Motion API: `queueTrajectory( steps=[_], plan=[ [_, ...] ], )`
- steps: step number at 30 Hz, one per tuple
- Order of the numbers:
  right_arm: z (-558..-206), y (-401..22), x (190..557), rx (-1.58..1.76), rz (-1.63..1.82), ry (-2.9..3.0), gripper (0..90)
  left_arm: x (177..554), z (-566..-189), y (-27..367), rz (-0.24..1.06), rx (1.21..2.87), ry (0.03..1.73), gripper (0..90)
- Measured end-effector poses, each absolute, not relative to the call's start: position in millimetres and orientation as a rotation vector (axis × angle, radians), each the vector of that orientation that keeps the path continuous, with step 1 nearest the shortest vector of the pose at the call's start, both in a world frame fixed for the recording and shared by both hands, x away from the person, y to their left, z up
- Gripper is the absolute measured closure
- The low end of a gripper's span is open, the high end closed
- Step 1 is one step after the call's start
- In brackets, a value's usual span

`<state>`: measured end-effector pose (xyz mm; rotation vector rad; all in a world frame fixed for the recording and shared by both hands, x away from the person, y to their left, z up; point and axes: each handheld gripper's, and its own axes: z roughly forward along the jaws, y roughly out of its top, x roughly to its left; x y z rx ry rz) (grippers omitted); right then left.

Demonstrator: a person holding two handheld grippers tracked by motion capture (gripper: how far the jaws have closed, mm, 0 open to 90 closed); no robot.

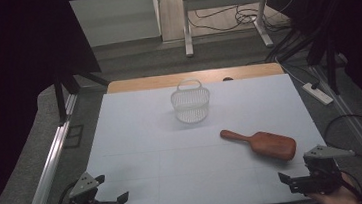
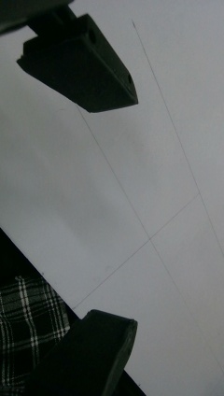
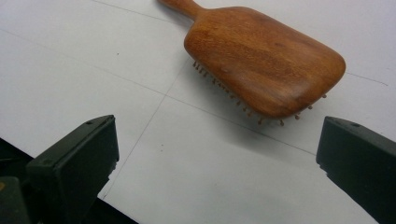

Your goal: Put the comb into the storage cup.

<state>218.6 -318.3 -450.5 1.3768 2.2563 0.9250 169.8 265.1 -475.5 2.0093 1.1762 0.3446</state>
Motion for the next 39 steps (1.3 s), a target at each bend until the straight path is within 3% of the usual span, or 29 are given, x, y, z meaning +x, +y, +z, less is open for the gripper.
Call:
queueTrajectory(
  steps=[39],
  plan=[
    [-447.2,-314.0,226.5,1.318,0.904,2.313,0.0,170.6,-476.4,266.7,0.318,2.005,1.171,0.5]
  ],
)
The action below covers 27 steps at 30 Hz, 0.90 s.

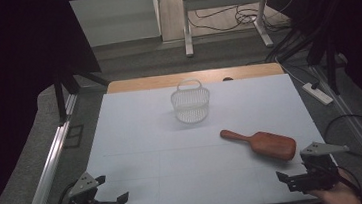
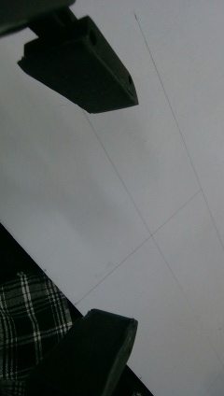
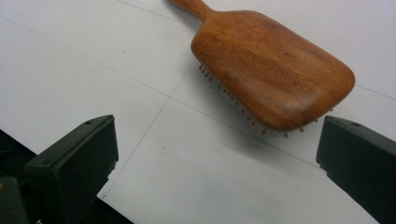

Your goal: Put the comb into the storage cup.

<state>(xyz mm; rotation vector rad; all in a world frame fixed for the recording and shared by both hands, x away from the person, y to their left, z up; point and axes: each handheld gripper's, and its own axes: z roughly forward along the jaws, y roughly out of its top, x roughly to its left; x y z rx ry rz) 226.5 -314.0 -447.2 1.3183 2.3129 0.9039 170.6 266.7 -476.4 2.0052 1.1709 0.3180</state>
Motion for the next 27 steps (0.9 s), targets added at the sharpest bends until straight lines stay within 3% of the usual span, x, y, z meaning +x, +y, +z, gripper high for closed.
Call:
queueTrajectory(
  steps=[27],
  plan=[
    [-444,-302,253,1.264,0.925,2.377,0.0,171,-476,267,0.312,2.011,1.167,0.6]
  ],
)
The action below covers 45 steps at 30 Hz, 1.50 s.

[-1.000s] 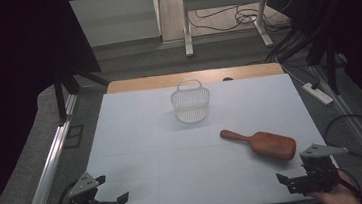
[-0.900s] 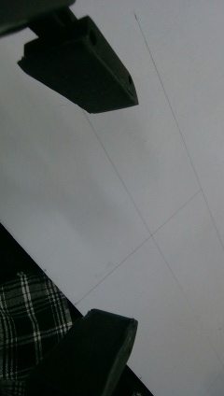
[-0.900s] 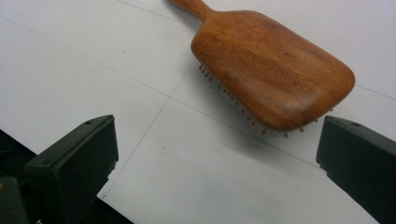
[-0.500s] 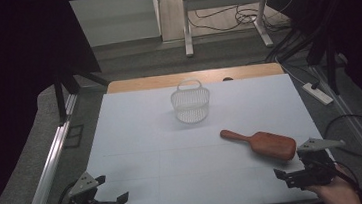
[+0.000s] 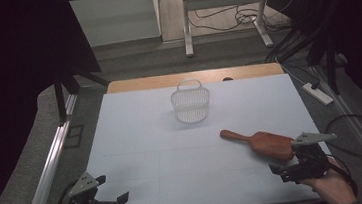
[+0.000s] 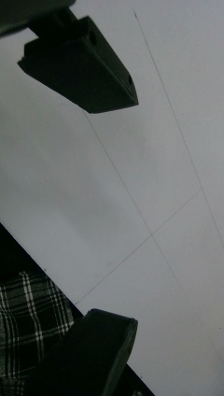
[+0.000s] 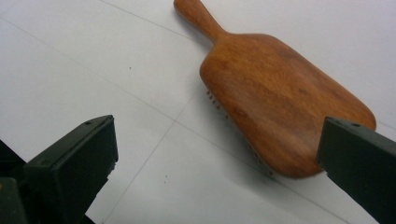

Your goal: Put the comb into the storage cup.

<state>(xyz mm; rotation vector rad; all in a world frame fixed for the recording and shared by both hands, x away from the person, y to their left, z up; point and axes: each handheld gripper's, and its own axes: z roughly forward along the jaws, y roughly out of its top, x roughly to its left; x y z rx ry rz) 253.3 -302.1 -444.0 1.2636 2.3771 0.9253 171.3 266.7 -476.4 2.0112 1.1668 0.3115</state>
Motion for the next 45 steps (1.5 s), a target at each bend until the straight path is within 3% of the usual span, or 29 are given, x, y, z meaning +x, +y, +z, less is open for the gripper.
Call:
queueTrajectory(
  steps=[45],
  plan=[
    [-451,-248,315,1.259,0.79,2.508,0.0,172,-477,267,0.304,2.016,1.159,0.6]
  ],
)
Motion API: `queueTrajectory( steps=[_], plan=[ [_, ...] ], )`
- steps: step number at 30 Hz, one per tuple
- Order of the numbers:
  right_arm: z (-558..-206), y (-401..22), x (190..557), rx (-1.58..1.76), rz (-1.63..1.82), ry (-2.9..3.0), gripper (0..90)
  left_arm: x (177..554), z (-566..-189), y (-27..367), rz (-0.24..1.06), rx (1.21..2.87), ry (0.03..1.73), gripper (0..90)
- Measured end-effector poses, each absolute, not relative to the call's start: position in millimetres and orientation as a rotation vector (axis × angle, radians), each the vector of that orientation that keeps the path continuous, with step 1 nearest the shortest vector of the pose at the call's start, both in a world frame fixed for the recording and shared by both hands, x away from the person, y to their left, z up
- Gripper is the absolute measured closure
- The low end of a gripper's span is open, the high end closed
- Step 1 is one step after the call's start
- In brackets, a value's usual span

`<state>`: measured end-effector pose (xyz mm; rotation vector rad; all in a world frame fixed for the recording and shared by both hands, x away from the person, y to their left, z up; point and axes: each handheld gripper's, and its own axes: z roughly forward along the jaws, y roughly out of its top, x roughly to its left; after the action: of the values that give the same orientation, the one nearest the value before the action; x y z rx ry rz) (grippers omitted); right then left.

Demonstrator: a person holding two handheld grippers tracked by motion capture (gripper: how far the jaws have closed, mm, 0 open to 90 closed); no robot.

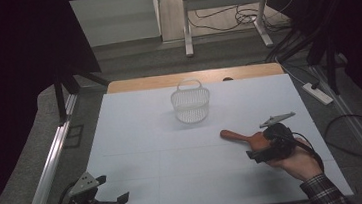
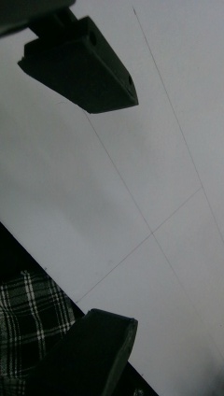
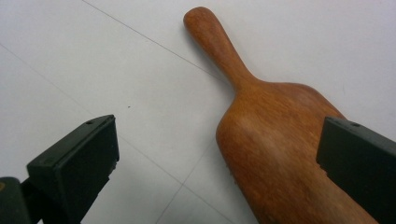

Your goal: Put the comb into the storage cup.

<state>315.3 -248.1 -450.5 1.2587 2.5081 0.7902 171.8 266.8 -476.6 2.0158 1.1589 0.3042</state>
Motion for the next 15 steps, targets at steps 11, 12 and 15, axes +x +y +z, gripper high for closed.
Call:
queueTrajectory(
  steps=[11,12,15],
  plan=[
    [-448.5,-251.0,322.7,1.25,0.793,2.525,50.3,171.7,-476.6,266.5,0.305,2.021,1.158,0.7],
    [-448.2,-251.5,322.7,1.232,0.787,2.547,58.4,171.7,-476.6,266.4,0.307,2.022,1.158,0.7],
    [-446.8,-251.8,323.1,1.203,0.777,2.561,76.5,171.7,-476.6,266.3,0.307,2.023,1.159,0.8]
  ],
)
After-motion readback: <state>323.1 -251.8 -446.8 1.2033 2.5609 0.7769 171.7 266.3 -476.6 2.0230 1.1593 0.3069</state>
